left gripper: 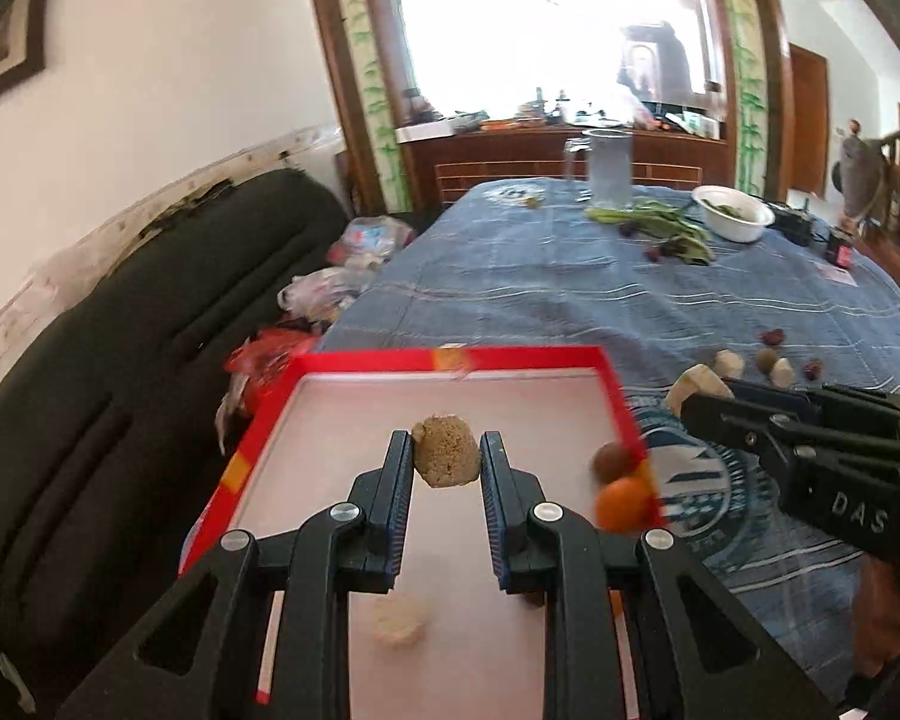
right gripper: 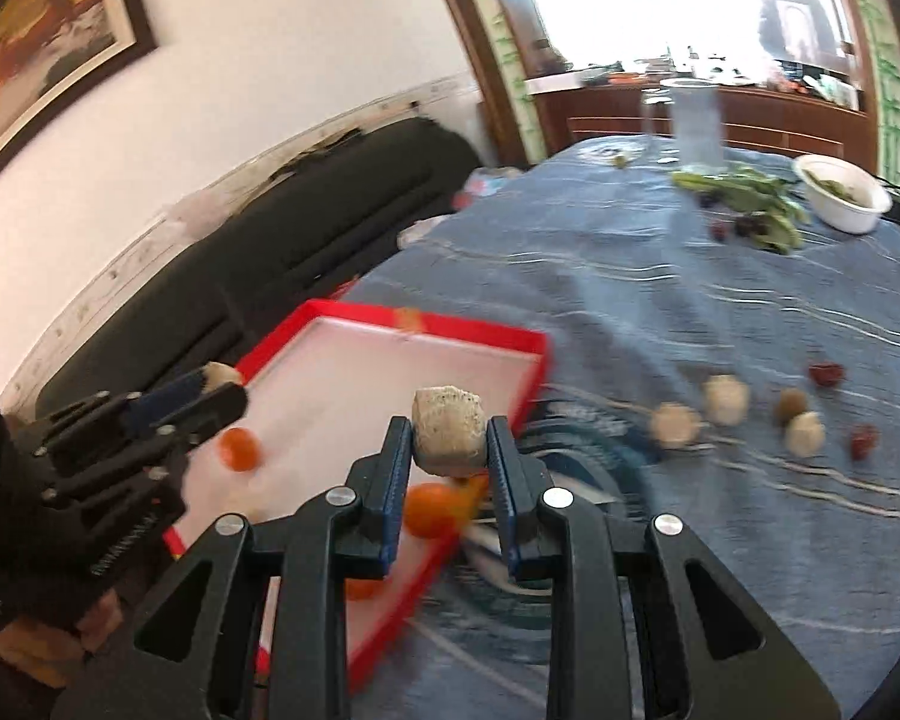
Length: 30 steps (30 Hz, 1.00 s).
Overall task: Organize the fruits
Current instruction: 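Carry both yam pieces into the red tray and open both tools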
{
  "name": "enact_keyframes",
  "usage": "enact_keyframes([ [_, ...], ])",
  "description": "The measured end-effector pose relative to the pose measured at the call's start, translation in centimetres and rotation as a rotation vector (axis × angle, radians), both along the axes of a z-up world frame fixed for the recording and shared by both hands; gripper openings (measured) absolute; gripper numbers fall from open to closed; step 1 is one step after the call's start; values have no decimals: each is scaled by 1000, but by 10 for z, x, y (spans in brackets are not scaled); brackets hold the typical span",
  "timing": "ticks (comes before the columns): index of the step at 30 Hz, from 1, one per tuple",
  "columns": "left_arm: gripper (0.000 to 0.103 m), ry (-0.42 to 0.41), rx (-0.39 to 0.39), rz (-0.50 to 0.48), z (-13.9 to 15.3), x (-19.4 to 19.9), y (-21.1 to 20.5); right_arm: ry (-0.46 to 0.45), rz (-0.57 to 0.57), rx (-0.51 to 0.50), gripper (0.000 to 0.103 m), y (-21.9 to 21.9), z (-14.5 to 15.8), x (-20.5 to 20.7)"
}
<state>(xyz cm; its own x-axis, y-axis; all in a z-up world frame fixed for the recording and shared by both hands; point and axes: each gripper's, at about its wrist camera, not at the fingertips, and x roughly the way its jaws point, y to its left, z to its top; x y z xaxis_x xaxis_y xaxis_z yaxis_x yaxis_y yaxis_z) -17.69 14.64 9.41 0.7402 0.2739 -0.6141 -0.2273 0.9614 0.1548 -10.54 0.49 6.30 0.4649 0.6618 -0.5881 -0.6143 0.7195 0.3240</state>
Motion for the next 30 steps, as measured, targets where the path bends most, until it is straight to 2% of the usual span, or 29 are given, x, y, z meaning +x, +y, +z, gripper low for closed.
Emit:
enact_keyframes([
  [6,21,1,-23,26,-9,-10,19,8,42,-43,28,32,-12,-16],
  [15,21,18,-56,50,-24,-16,39,32,67,-106,28,66,-27,-20],
  [30,21,58,-84,77,-45,-19,62,58,64,-190,28,88,-48,-19],
])
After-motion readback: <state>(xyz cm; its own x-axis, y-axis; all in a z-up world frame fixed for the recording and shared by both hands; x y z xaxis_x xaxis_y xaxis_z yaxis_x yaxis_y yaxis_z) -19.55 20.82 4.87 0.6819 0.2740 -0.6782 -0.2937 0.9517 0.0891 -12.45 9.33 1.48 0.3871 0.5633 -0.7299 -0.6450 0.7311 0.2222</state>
